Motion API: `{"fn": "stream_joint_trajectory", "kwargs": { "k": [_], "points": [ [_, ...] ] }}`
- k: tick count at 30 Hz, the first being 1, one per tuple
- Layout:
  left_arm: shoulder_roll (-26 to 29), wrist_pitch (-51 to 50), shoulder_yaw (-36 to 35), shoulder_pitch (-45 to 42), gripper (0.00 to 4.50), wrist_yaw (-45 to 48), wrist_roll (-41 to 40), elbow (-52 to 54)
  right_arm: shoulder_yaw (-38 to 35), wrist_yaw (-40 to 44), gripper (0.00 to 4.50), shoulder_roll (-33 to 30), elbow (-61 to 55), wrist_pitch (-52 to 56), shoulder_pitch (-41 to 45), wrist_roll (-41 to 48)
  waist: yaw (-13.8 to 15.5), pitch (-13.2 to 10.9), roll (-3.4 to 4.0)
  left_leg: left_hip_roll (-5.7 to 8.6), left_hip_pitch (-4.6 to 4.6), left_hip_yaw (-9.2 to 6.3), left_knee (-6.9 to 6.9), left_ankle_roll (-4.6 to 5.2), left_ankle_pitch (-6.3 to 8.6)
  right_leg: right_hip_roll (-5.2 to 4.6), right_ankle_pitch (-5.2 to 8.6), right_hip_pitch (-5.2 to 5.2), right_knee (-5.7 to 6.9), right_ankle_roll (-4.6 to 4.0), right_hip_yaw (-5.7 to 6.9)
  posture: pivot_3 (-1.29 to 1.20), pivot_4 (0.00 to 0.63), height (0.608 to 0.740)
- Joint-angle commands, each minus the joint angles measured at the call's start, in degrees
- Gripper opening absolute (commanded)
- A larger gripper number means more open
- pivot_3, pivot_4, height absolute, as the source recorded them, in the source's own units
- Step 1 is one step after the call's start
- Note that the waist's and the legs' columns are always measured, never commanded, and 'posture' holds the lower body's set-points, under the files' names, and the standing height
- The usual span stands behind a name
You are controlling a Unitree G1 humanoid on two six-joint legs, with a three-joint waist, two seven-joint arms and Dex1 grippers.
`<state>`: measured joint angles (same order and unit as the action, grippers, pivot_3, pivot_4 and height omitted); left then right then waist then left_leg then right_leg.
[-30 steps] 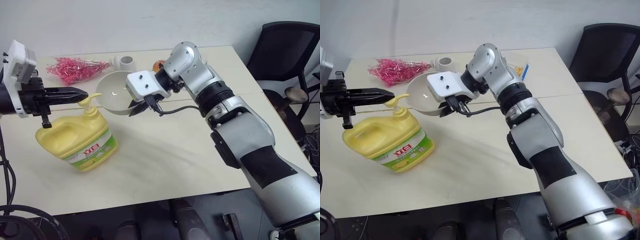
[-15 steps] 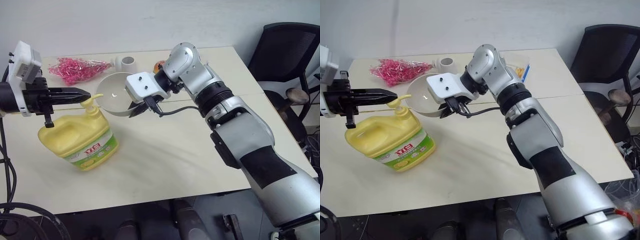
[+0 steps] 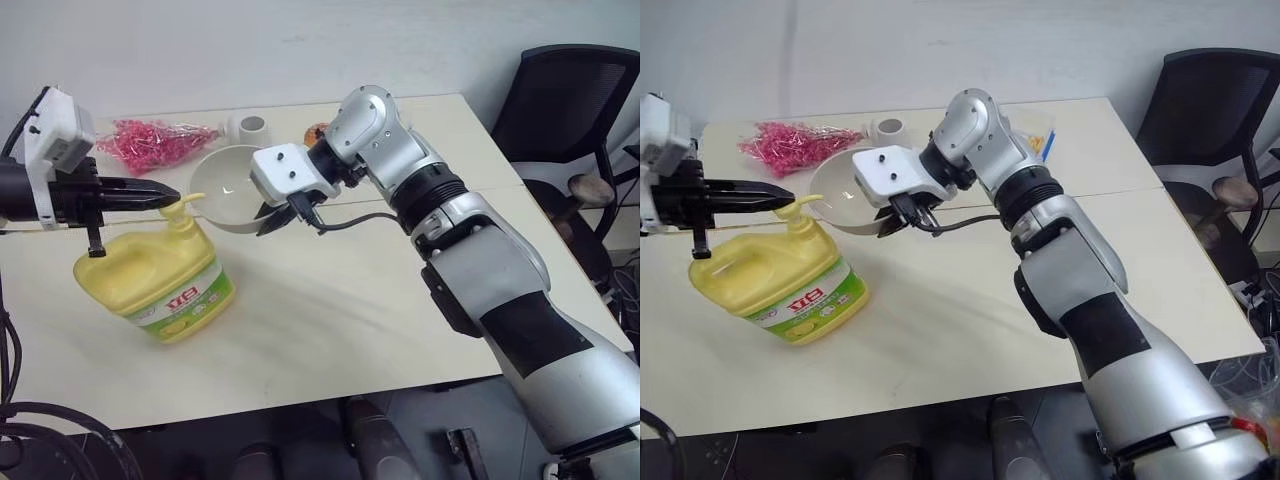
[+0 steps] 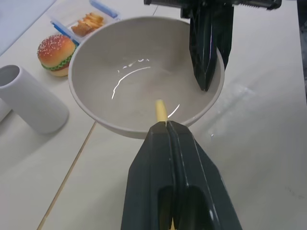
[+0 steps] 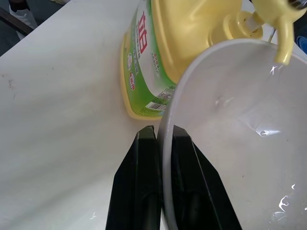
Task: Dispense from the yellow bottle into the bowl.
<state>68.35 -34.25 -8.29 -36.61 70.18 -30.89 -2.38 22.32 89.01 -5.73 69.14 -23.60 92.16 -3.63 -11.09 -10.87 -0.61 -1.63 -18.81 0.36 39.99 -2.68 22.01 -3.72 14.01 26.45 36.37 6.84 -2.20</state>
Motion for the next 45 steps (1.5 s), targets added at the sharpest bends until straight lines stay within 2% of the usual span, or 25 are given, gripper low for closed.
{"fn": "stream_joint_trajectory", "kwargs": {
  "k": [1,8,12,15,18,22,26,30,32,33,36,38,42,45],
  "points": [
    [0.10,-0.66,7.93,5.28,0.03,0.82,7.01,-1.81,0.10,3.49,0.00,-0.27,-2.58,0.07,2.25,2.27,0.00,0.03,0.05,0.00,0.06,0.03,-0.01,0.01,0.01,0.00,0.00,-0.02,0.04,-0.01,-0.03,0.00,0.150,0.740],
    [-1.30,-1.20,6.82,3.29,0.03,-0.15,6.61,-2.57,1.78,3.49,0.00,-0.43,-3.45,0.11,1.93,3.99,0.04,0.14,0.22,-0.01,0.36,0.06,-0.11,0.09,0.05,0.08,0.03,-0.17,0.11,-0.04,-0.21,0.00,0.150,0.740],
    [-1.28,-4.71,1.62,0.06,0.03,-0.58,1.62,-0.13,2.17,3.49,0.00,-0.62,-3.71,0.06,1.66,4.29,0.19,0.14,0.21,-0.01,0.31,0.05,-0.10,0.12,0.06,0.09,0.03,-0.15,0.11,-0.04,-0.22,0.00,0.150,0.740],
    [-0.83,-10.97,-2.96,-3.68,0.03,-1.80,-3.82,2.57,2.48,3.49,0.00,-1.39,-4.49,0.08,0.99,4.81,0.28,0.13,0.20,-0.01,0.19,0.01,-0.10,0.09,0.05,0.08,0.03,-0.03,0.10,-0.04,-0.21,0.00,0.150,0.740],
    [0.34,-17.27,-7.04,-6.86,0.03,-2.92,-9.04,5.14,3.14,3.49,0.00,-2.83,-6.26,0.59,-0.26,6.17,0.32,0.09,0.11,-0.02,-0.38,-0.11,0.06,0.04,0.02,0.06,0.02,0.34,0.07,-0.04,-0.05,0.00,0.150,0.740],
    [2.92,-22.53,-11.89,-5.78,1.20,-1.69,-14.39,9.48,5.00,3.49,0.00,-6.52,-11.34,2.18,-3.50,9.35,0.32,0.13,-0.02,0.01,-0.83,-0.49,0.05,-0.01,0.00,-0.05,0.02,0.86,0.12,-0.04,-0.02,0.00,0.150,0.740],
    [5.16,-29.11,-19.03,-2.36,2.44,-1.85,-20.91,16.37,6.17,3.49,0.00,-13.52,-20.48,4.21,-10.83,12.29,0.32,0.13,-0.03,0.17,-1.33,-0.62,0.18,-0.02,-0.01,-0.32,0.01,1.21,0.06,-0.02,0.23,0.00,0.150,0.740],
    [7.29,-34.21,-27.95,6.85,3.66,0.66,-24.26,25.04,4.65,3.49,0.00,-19.63,-29.54,5.71,-19.91,11.96,0.66,0.12,-0.03,0.20,-1.35,-0.65,0.20,-0.01,-0.01,-0.34,0.01,1.17,0.02,-0.02,0.28,0.00,0.150,0.740],
    [6.86,-37.80,-36.53,16.32,4.32,3.84,-23.23,31.82,4.02,2.21,0.00,-23.66,-35.47,5.95,-27.60,11.00,0.84,0.12,-0.02,0.20,-1.35,-0.63,0.20,0.01,-0.02,-0.31,0.01,1.18,-0.01,-0.02,0.26,0.00,0.150,0.740],
    [6.07,-38.61,-40.50,20.83,4.46,4.84,-22.23,34.68,4.01,1.04,0.00,-25.28,-37.74,5.44,-30.99,10.00,1.18,0.11,-0.02,0.20,-1.29,-0.61,0.15,0.02,-0.03,-0.28,0.01,1.13,-0.02,-0.02,0.23,0.00,0.150,0.740],
    [3.22,-37.40,-48.39,31.16,4.46,6.10,-18.76,40.47,3.59,-1.90,0.00,-27.40,-42.07,5.37,-37.89,8.14,2.00,0.09,-0.03,0.18,-1.22,-0.52,0.18,0.04,-0.04,-0.19,0.02,1.09,0.06,-0.03,0.18,0.00,0.150,0.740],
    [1.45,-36.16,-51.03,34.13,4.46,5.06,-18.16,42.05,2.86,-4.84,0.00,-26.72,-42.48,5.99,-40.32,6.86,2.27,0.05,-0.08,0.18,-1.17,-0.24,0.19,0.08,-0.10,-0.13,-0.02,1.07,0.09,-0.09,0.11,0.00,0.150,0.740],
    [-0.37,-34.10,-52.48,36.42,4.46,3.03,-18.51,42.72,1.94,-9.06,0.00,-24.93,-41.21,5.80,-42.37,5.07,3.24,-0.01,-0.19,0.10,-0.45,0.09,0.07,0.21,-0.02,0.06,0.02,0.66,0.03,-0.21,-0.09,0.00,0.150,0.740],
    [-0.88,-32.61,-51.51,35.90,4.50,0.56,-19.56,42.20,1.69,-10.25,0.90,-24.34,-40.03,6.99,-43.29,4.53,3.68,-0.01,-0.19,0.01,-0.23,-0.03,0.01,0.24,0.01,0.12,0.03,0.32,-0.19,-0.25,0.03,0.00,0.150,0.740]
  ]
}}
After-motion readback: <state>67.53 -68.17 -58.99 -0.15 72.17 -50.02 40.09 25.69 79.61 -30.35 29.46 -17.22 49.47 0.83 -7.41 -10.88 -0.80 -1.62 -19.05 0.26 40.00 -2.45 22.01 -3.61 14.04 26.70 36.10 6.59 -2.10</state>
